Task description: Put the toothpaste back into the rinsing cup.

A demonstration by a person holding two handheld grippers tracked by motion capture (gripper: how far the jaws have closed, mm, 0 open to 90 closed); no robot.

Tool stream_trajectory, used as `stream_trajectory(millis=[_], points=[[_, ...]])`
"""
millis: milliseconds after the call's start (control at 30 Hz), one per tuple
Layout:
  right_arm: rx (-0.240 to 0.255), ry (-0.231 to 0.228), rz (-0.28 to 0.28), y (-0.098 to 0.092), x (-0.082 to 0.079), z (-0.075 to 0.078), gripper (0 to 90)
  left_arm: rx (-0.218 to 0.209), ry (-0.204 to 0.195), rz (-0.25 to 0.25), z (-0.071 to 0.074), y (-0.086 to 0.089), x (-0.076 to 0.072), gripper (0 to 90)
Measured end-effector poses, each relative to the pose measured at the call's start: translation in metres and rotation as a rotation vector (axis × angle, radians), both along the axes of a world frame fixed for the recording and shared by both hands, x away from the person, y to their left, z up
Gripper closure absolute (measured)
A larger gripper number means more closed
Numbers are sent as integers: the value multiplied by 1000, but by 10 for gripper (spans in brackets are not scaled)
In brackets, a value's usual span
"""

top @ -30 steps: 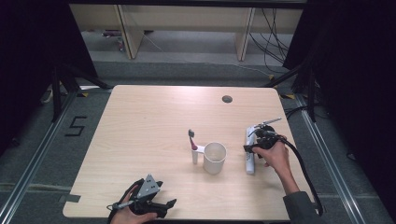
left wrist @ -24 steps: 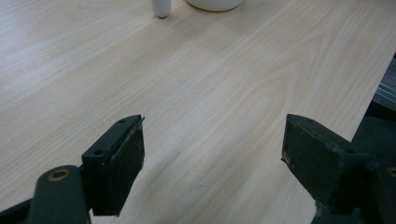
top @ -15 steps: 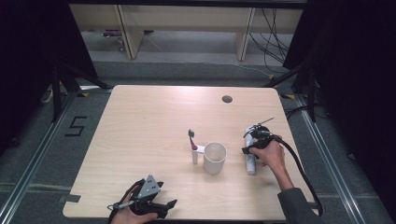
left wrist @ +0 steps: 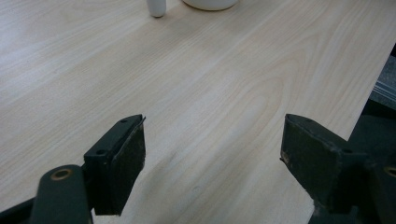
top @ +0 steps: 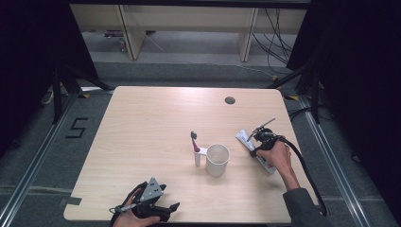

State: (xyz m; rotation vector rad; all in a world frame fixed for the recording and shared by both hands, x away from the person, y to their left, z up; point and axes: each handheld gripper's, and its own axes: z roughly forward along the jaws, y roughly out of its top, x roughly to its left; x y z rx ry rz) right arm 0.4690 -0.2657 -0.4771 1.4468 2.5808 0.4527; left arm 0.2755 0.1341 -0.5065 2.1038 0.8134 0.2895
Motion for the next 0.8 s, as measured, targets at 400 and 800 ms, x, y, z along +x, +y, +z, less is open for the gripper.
stream_trajectory(millis=[400,800], points=[[-65,121,106,-2,3,5,764,1,5,-4,0,-1,0,216],[-136,181,152,2,3,6,766,10,2,-11,-1,-2,0,225]])
